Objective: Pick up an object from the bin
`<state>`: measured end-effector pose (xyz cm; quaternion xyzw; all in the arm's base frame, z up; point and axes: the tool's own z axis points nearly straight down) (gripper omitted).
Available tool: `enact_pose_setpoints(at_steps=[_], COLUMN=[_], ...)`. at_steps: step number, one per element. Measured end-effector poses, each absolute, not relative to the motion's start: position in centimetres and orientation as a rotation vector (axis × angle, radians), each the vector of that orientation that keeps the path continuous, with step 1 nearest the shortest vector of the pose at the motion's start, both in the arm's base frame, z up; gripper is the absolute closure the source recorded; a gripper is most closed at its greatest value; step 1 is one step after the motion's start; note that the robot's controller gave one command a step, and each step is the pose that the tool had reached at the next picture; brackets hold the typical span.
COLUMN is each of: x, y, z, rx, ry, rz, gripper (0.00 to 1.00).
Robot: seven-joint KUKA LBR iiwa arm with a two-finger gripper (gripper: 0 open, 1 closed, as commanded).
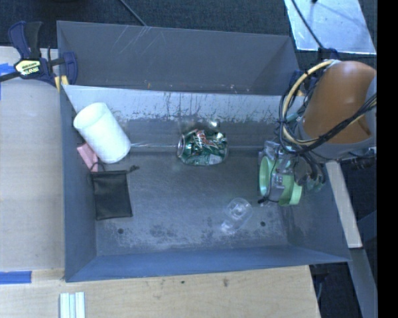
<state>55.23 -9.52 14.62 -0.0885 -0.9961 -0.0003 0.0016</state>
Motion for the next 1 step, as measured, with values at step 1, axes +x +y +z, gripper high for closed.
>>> enact_pose_setpoints(at_steps=[1], x=[54.28], y=[-10.28], z=[21.34], rx=[-0.290], ry=[-3.126], rz=[-0.001], gripper=[1.00])
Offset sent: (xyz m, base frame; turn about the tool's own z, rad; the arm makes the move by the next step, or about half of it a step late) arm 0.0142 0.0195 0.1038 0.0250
